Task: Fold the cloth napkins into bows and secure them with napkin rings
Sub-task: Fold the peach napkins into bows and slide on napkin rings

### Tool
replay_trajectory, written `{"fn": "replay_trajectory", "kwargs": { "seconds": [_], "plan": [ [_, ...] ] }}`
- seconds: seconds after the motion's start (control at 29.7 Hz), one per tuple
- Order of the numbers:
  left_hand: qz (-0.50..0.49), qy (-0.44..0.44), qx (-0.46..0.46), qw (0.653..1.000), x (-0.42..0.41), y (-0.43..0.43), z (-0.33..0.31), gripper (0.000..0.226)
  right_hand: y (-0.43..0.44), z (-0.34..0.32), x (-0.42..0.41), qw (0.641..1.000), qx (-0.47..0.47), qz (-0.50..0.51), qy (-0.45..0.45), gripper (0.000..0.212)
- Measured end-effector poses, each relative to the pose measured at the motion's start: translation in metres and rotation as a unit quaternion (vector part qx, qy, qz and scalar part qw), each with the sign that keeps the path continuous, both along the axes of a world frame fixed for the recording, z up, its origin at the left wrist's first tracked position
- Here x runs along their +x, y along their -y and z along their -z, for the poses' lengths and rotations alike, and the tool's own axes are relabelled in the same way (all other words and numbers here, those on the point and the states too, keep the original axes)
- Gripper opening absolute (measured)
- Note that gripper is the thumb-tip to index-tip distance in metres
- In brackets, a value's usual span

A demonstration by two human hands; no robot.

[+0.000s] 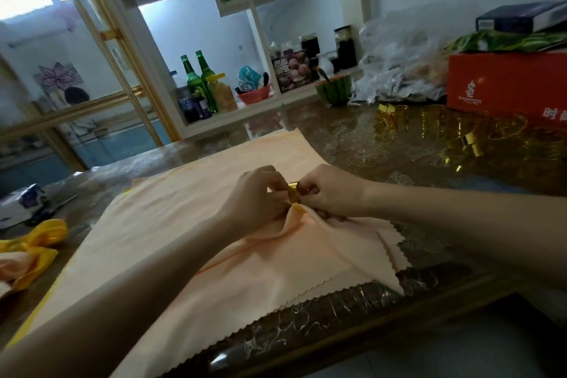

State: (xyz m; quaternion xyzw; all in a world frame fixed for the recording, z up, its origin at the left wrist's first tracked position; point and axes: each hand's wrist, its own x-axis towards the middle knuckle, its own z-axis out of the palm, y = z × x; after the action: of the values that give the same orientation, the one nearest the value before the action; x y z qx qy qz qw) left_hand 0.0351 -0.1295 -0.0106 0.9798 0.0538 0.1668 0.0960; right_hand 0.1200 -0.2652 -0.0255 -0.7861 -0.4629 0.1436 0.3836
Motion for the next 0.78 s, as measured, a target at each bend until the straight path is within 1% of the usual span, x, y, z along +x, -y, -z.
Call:
{"fn": "replay_trajectory", "kwargs": {
  "seconds": [0.07,0.1,0.2,0.24,0.3,0.37,0.4,0.44,0.51,0.57,0.67,0.71,0.78],
  "plan": [
    [-0.007,-0.024,0.016,1.000,0.001,0.002,-0.001,0.018,0.000,0.000,0.001,1.000,0.006,-0.003,0.016,0.031],
    [-0.014,-0.048,0.012,0.999,0.001,0.002,-0.003,0.026,-0.001,-0.001,0.001,1.000,0.004,-0.002,0.025,0.030],
    [-0.006,-0.146,-0.073,0.987,0.003,0.004,-0.010,0.066,-0.005,-0.003,0.002,0.999,-0.003,0.002,0.039,0.028],
    [0.013,-0.168,-0.074,0.983,0.003,0.005,-0.011,0.070,-0.006,-0.004,0.003,0.999,0.000,0.003,0.035,0.028],
    [0.049,-0.174,-0.054,0.982,0.003,0.005,-0.012,0.061,-0.006,-0.005,0.004,1.000,0.008,0.003,0.028,0.027],
    [0.059,-0.180,-0.096,0.977,0.002,0.005,-0.015,0.051,-0.004,-0.004,0.005,1.000,0.009,0.002,0.020,0.025],
    [0.059,-0.195,-0.123,0.971,0.002,0.006,-0.016,0.049,-0.004,-0.003,0.005,1.000,0.010,0.002,0.013,0.025],
    [0.058,-0.206,-0.130,0.968,0.002,0.006,-0.017,0.047,-0.003,-0.003,0.005,1.000,0.013,0.002,0.008,0.025],
    [0.058,-0.195,-0.067,0.977,0.005,0.007,-0.014,0.046,-0.003,-0.002,0.005,1.000,0.018,0.001,0.000,0.027],
    [0.053,-0.162,-0.019,0.985,0.006,0.006,-0.010,0.046,-0.001,-0.001,0.003,1.000,0.019,-0.001,-0.011,0.028],
    [0.059,-0.157,-0.014,0.986,0.006,0.000,-0.009,0.047,0.001,0.001,0.001,0.999,0.037,0.003,-0.030,0.027],
    [0.061,-0.156,-0.012,0.986,0.006,-0.002,-0.011,0.046,0.003,0.000,0.001,0.998,0.057,0.008,-0.021,0.026],
    [0.040,-0.154,0.005,0.987,0.003,-0.009,-0.014,0.042,0.009,-0.004,-0.001,0.995,0.082,0.020,0.057,0.023]
  ]
}}
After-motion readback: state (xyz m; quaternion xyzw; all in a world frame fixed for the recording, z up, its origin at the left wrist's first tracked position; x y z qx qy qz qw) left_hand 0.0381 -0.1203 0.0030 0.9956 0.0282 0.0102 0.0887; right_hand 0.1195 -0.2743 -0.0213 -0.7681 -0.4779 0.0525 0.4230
